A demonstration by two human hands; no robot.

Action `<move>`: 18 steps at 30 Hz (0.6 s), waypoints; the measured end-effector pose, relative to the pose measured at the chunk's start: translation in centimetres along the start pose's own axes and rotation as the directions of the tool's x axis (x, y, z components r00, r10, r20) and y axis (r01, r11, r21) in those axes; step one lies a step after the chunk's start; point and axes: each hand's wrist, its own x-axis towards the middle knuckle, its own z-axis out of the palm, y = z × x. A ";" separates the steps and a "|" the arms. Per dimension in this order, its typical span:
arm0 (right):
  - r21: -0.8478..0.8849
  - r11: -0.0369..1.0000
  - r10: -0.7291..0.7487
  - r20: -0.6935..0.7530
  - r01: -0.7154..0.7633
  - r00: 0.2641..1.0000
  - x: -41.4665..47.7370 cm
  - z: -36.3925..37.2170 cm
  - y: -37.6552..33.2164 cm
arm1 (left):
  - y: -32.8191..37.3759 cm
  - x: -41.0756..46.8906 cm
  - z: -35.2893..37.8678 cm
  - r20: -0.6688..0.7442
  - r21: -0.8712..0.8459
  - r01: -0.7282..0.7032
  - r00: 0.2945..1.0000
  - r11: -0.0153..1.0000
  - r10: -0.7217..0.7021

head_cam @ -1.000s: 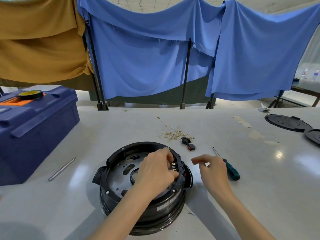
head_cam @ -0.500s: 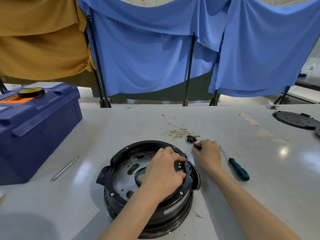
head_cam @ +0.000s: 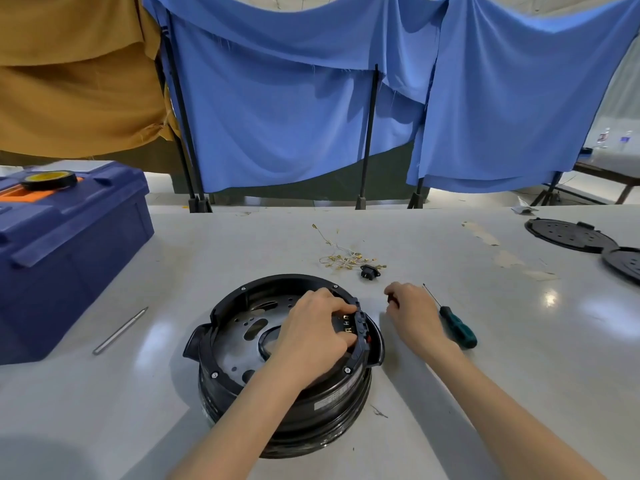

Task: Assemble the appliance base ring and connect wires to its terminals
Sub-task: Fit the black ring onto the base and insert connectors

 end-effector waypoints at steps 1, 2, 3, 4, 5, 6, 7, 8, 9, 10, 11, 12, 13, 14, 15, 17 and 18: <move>0.137 0.990 0.028 -0.017 -0.025 0.999 -0.4 -0.6 0.0 | 0.0 0.0 -0.2 0.017 0.002 0.006 1.000 1.000 -0.006; 0.272 0.961 0.044 -0.024 -0.036 0.999 -0.9 -1.4 0.0 | 0.0 0.0 -0.4 0.044 0.005 0.014 0.999 1.000 -0.015; 0.394 0.918 0.049 -0.024 -0.036 0.999 -1.5 -2.1 -0.2 | 0.0 0.1 -0.6 0.079 0.010 0.025 0.997 1.000 -0.026; 0.499 0.866 0.048 -0.022 -0.030 0.999 -2.2 -2.8 -0.3 | -0.1 0.1 -0.8 0.112 0.017 0.034 0.993 0.999 -0.036; 0.584 0.811 0.045 -0.020 -0.025 0.999 -3.0 -3.5 -0.5 | -0.2 0.0 -1.0 0.136 0.027 0.042 0.990 0.999 -0.045; 0.654 0.756 0.043 -0.013 -0.024 0.999 -3.8 -4.1 -0.7 | -0.2 -0.1 -1.1 0.146 0.038 0.048 0.988 0.998 -0.053; 0.713 0.701 0.038 0.005 -0.030 0.999 -4.5 -4.6 -0.9 | -0.3 -0.3 -1.2 0.141 0.045 0.054 0.988 0.998 -0.060; 0.763 0.645 0.029 0.032 -0.043 0.999 -5.2 -4.9 -1.1 | -0.3 -0.5 -1.3 0.125 0.043 0.058 0.990 0.997 -0.062; 0.799 0.598 0.015 0.059 -0.056 0.998 -5.8 -5.2 -1.4 | -0.3 -0.7 -1.3 0.103 0.031 0.058 0.993 0.998 -0.061; 0.820 0.569 -0.002 0.082 -0.066 0.997 -6.2 -5.3 -1.6 | -0.3 -1.0 -1.3 0.083 0.012 0.057 0.995 0.998 -0.058; 0.829 0.555 -0.019 0.099 -0.072 0.995 -6.6 -5.3 -1.8 | -0.2 -1.2 -1.4 0.075 -0.011 0.057 0.996 0.998 -0.056; 0.831 0.551 -0.031 0.110 -0.075 0.993 -6.9 -5.3 -2.0 | -0.2 -1.4 -1.4 0.081 -0.044 0.064 0.995 0.997 -0.061; 0.833 0.549 -0.036 0.113 -0.075 0.993 -7.1 -5.3 -2.1 | -0.2 -1.5 -1.5 0.100 -0.082 0.074 0.993 0.994 -0.066; 0.834 0.546 -0.033 0.111 -0.075 0.993 -7.3 -5.2 -2.2 | -0.2 -1.6 -1.5 0.121 -0.114 0.078 0.991 0.990 -0.064; 0.838 0.540 -0.028 0.108 -0.076 0.994 -7.4 -5.2 -2.2 | -0.1 -1.7 -1.4 0.135 -0.132 0.074 0.989 0.988 -0.056; 0.843 0.532 -0.030 0.115 -0.081 0.993 -7.6 -5.0 -2.1 | -0.1 -1.7 -1.3 0.152 -0.144 0.057 0.988 0.988 -0.035; 0.838 0.539 -0.037 0.122 -0.083 0.992 -7.7 -4.9 -1.9 | -0.1 -1.6 -1.2 0.160 -0.150 0.051 0.987 0.987 -0.027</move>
